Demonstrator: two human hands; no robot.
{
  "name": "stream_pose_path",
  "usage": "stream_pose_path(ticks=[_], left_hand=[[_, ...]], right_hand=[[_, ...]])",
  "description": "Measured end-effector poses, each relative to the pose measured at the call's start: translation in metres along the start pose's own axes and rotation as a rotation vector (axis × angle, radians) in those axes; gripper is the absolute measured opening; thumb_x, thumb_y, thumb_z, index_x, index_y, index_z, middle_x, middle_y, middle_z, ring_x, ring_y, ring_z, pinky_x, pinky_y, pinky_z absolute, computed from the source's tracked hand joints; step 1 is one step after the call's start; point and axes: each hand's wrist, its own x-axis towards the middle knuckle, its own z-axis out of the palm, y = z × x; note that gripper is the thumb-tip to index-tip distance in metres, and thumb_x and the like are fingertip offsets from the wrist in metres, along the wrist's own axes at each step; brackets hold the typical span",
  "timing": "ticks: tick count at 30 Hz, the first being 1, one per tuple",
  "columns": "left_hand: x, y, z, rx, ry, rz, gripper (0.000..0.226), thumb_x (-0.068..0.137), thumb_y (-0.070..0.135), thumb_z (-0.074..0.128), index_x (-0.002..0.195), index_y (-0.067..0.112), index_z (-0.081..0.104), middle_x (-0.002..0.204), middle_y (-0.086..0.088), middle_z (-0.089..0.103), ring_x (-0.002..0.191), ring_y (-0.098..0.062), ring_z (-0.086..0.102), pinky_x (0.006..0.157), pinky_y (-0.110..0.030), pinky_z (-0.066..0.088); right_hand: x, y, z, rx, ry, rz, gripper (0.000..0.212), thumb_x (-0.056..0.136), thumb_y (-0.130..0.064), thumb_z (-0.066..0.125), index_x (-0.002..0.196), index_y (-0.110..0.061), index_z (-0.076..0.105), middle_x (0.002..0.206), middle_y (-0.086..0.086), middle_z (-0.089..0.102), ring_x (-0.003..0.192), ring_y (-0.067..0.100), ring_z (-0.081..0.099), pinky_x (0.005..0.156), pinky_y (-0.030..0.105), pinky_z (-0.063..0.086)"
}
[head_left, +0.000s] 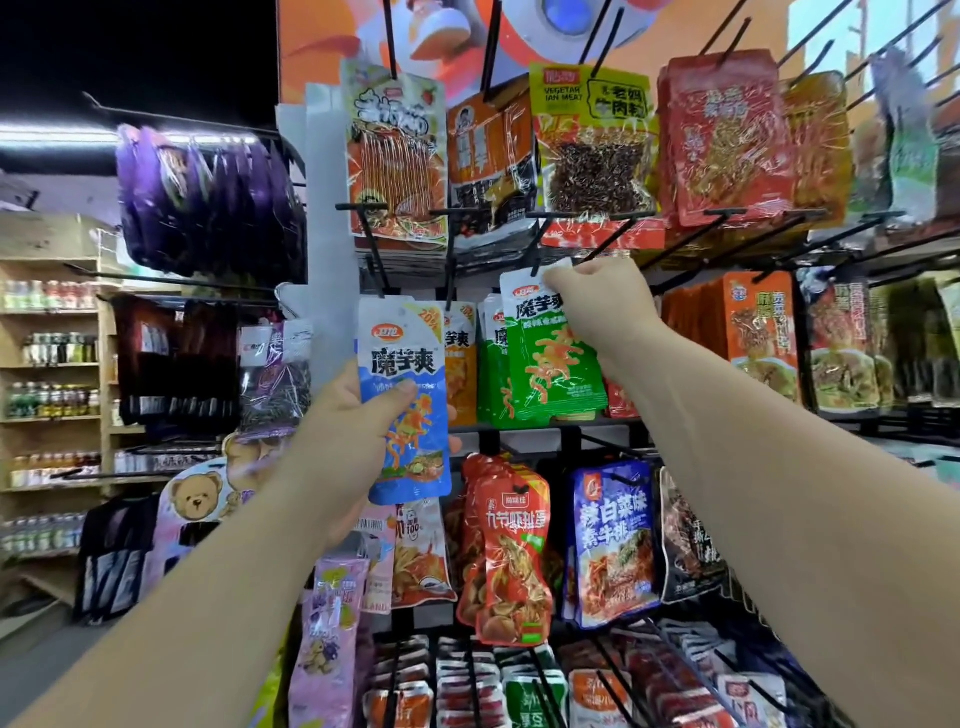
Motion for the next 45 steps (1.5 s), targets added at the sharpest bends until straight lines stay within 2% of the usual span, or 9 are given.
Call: stream_pose_path(ticks=[8, 14, 16, 20, 28, 31, 33, 37, 45], left_hand=[[0.002, -0.005, 0.002, 0.066, -0.012, 0.005, 0.019, 0.108, 0.016, 0.053, 0.124, 0.023, 0.06, 0.1, -0.011, 0.08, 0.08, -0.038, 0.078, 0.061, -0.046, 0.065], [0.001, -0.004, -0.001, 0.037, -0.019, -0.017, 0.02, 0.108, 0.016, 0.052, 0.125, 0.021, 0.062, 0.1, -0.013, 0.08, 0.079, -0.037, 0.079, 0.061, -0.044, 0.065], [0.001, -0.002, -0.001, 0.031, -0.021, -0.017, 0.02, 0.109, 0.016, 0.052, 0.125, 0.023, 0.062, 0.099, -0.012, 0.08, 0.079, -0.036, 0.079, 0.061, -0.044, 0.064], [0.002, -0.003, 0.0, 0.037, -0.011, -0.017, 0.021, 0.109, 0.017, 0.052, 0.127, 0.023, 0.061, 0.099, -0.012, 0.08, 0.079, -0.037, 0.079, 0.062, -0.048, 0.065], [0.002, -0.003, 0.002, -0.009, 0.009, -0.006, 0.022, 0.109, 0.013, 0.05, 0.126, 0.022, 0.061, 0.102, -0.007, 0.08, 0.077, -0.034, 0.079, 0.058, -0.039, 0.063], [0.002, -0.003, 0.001, -0.012, 0.022, -0.005, 0.022, 0.109, 0.013, 0.051, 0.127, 0.021, 0.06, 0.107, -0.007, 0.08, 0.081, -0.035, 0.079, 0.063, -0.045, 0.065], [0.001, -0.001, 0.003, 0.009, 0.031, 0.0, 0.019, 0.109, 0.013, 0.052, 0.123, 0.022, 0.06, 0.105, -0.006, 0.08, 0.081, -0.035, 0.079, 0.067, -0.05, 0.066], [0.001, 0.008, 0.008, 0.036, 0.058, 0.031, 0.016, 0.108, 0.014, 0.056, 0.117, 0.024, 0.063, 0.106, -0.004, 0.08, 0.091, -0.031, 0.078, 0.067, -0.047, 0.066], [0.005, 0.033, -0.016, 0.085, 0.039, 0.06, 0.01, 0.105, 0.016, 0.061, 0.112, 0.021, 0.066, 0.103, -0.005, 0.081, 0.089, -0.026, 0.078, 0.077, -0.044, 0.064]], right_hand=[[0.015, 0.024, 0.013, -0.247, -0.075, 0.04, 0.044, 0.101, -0.037, 0.063, 0.069, -0.013, 0.046, 0.063, 0.002, 0.044, 0.058, 0.024, 0.043, 0.055, 0.034, 0.031], [-0.01, 0.045, 0.014, -0.55, 0.086, -0.493, 0.036, 0.088, -0.032, 0.08, 0.103, -0.017, 0.051, 0.106, 0.004, 0.053, 0.09, 0.024, 0.052, 0.074, 0.034, 0.041], [-0.015, 0.054, 0.016, -0.73, 0.009, -0.662, 0.052, 0.081, -0.039, 0.085, 0.123, -0.02, 0.06, 0.134, 0.012, 0.051, 0.117, 0.034, 0.053, 0.096, 0.046, 0.049], [-0.009, 0.058, 0.021, -1.127, -0.247, -0.571, 0.096, 0.087, -0.067, 0.067, 0.163, -0.038, 0.016, 0.173, 0.01, -0.008, 0.159, 0.035, -0.008, 0.127, 0.06, 0.009], [-0.005, 0.058, 0.036, -1.179, -0.48, -0.401, 0.083, 0.1, -0.067, 0.044, 0.165, -0.038, 0.001, 0.171, 0.002, -0.022, 0.159, 0.029, -0.014, 0.127, 0.059, 0.006], [-0.017, 0.044, 0.036, -0.995, -0.369, -0.424, 0.056, 0.106, -0.054, 0.042, 0.155, -0.027, 0.041, 0.164, 0.014, 0.033, 0.152, 0.034, 0.03, 0.118, 0.054, 0.035], [-0.032, 0.024, 0.034, -0.637, -0.275, -0.431, 0.044, 0.108, -0.048, 0.041, 0.116, -0.014, 0.068, 0.102, 0.008, 0.067, 0.103, 0.028, 0.064, 0.085, 0.042, 0.051], [-0.059, -0.02, 0.038, -0.052, -0.369, -0.225, 0.047, 0.106, -0.049, 0.051, 0.091, -0.009, 0.072, 0.082, 0.009, 0.071, 0.079, 0.03, 0.067, 0.075, 0.048, 0.054], [-0.059, -0.055, 0.067, 0.124, -0.284, -0.196, 0.035, 0.102, -0.032, 0.066, 0.071, -0.015, 0.062, 0.065, 0.004, 0.061, 0.062, 0.022, 0.054, 0.061, 0.036, 0.043]])
